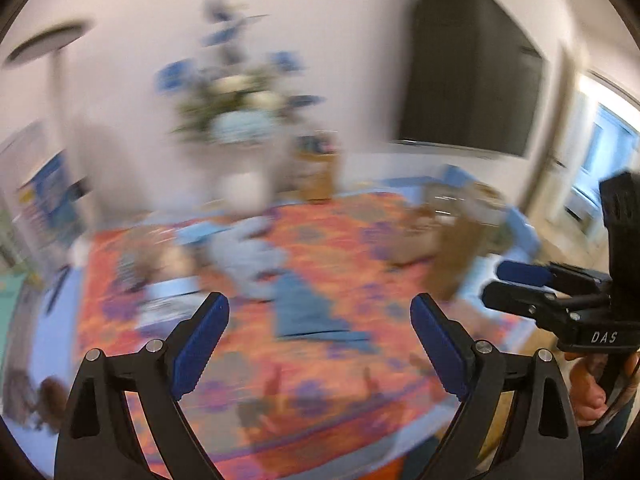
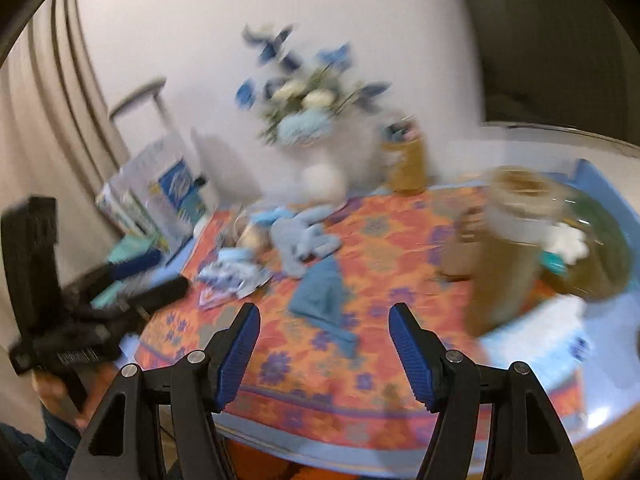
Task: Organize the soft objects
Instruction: 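Return both tools to the desk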
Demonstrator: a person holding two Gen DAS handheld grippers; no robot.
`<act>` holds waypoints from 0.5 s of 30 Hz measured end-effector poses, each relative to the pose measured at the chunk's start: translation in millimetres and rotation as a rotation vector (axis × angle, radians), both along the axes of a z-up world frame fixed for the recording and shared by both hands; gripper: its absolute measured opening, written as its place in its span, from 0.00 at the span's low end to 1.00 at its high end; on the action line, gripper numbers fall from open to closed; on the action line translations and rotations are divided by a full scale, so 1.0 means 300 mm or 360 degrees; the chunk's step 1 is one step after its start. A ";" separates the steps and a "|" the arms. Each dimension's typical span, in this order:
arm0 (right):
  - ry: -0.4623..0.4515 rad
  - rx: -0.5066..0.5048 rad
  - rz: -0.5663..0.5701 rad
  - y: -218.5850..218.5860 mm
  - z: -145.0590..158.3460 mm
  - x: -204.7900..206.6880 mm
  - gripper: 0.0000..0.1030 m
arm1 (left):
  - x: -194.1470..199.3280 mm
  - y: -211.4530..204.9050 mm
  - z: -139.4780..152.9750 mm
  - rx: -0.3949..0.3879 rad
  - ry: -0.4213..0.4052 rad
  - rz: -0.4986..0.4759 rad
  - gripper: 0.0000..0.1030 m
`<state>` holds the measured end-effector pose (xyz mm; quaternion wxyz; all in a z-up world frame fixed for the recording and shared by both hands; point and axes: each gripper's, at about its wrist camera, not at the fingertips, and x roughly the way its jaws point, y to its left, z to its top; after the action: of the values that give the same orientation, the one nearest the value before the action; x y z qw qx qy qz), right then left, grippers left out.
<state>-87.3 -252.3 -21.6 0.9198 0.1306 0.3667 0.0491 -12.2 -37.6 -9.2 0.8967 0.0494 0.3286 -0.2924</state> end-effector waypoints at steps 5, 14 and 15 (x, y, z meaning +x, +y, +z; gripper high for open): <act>0.0193 -0.0043 0.0088 0.107 -0.134 0.214 0.64 | 0.174 0.251 -0.094 -0.0004 0.0115 0.0220 0.89; 0.0535 -0.0241 0.0095 0.166 -0.433 0.446 0.64 | 0.411 0.380 -0.431 0.0039 0.0446 0.0150 0.89; 0.0553 -0.0237 0.0081 0.161 -0.457 0.462 0.64 | 0.440 0.375 -0.470 0.0040 0.0468 0.0142 0.90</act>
<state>51.4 -204.0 -158.8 0.8482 0.0593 0.5259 0.0216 119.7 75.0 -150.3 0.8503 0.0026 0.4619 -0.2521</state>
